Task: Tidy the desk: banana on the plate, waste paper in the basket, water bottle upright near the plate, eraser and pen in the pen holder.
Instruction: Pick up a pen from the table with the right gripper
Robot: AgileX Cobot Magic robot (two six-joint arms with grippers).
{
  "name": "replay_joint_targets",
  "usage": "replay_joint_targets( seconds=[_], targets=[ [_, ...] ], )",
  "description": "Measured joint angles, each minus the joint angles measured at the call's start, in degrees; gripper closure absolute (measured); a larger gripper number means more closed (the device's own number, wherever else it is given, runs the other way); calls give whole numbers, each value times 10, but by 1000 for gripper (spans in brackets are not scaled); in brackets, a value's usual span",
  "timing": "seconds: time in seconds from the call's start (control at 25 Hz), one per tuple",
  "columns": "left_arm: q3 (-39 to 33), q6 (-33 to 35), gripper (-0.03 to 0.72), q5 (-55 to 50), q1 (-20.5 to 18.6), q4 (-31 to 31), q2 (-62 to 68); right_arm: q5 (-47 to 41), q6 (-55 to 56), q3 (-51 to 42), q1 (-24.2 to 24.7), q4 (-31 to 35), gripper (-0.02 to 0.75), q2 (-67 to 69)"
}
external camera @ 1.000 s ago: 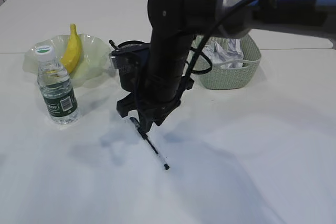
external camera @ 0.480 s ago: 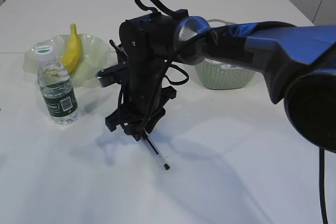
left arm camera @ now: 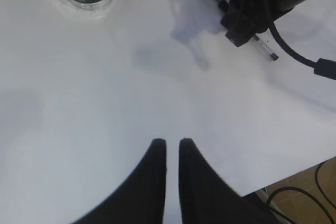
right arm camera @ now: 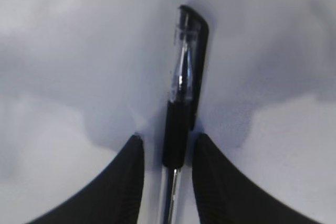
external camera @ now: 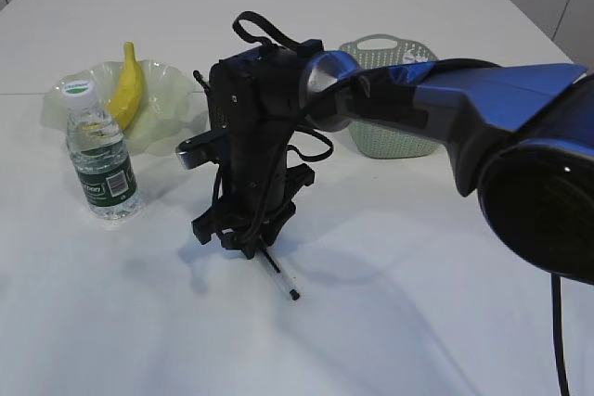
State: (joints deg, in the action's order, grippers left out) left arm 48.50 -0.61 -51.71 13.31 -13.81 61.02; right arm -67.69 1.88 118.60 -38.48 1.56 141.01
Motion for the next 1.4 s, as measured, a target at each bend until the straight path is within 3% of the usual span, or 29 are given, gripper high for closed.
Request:
replay_joint_targets(
  seconds=[0.28, 0.6, 1.0, 1.4],
  targets=[
    [0, 0, 637, -1, 0, 4, 0, 0, 13, 2, 0, -12, 505, 1],
    [0, 0, 631, -1, 0, 4, 0, -2, 16, 3, 0, -13, 687, 1],
    [0, 0, 631, -2, 0, 5, 0, -5, 16, 26, 0, -7, 693, 1],
    [0, 0, 631, -3, 0, 5, 0, 18, 16, 29, 0, -37, 693, -107]
  ],
)
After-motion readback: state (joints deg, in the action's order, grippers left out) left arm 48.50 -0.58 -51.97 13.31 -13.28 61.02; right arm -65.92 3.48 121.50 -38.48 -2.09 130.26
